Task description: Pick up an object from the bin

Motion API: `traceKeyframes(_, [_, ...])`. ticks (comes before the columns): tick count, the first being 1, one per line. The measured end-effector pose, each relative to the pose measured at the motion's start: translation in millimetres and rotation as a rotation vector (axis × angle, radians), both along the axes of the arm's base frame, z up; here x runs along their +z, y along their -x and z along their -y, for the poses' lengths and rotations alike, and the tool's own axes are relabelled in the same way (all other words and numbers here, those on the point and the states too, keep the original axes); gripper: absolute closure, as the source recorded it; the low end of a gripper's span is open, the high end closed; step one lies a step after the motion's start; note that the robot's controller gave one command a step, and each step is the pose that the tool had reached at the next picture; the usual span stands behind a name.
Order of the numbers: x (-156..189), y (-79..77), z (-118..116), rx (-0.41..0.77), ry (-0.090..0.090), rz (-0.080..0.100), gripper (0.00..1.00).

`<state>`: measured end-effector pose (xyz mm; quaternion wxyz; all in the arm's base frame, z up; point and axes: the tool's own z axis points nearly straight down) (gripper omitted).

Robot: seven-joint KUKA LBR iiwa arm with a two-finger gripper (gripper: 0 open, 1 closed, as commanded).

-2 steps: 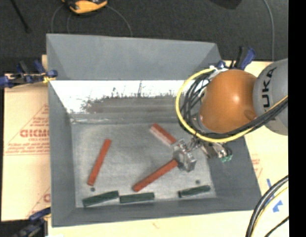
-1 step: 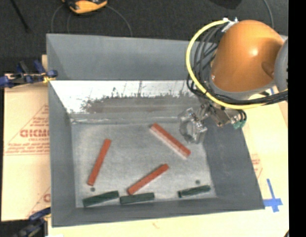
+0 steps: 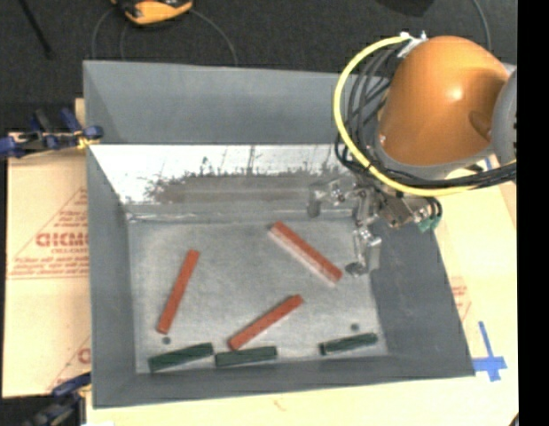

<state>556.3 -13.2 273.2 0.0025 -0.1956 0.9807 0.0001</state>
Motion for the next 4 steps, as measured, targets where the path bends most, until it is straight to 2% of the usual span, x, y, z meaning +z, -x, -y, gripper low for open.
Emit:
traceKeyframes(1, [0,0.0,0,-0.001,0.0,0.0,0.0])
traceKeyframes(2, [-54,13.7,-16,0.019,0.001,0.005,0.0])
traceKeyframes(3, [-104,-5.2,-39,-0.016,0.0,0.002,0.0])
traceKeyframes(4, [-147,9.3,-38,0.105,0.001,0.001,0.0])
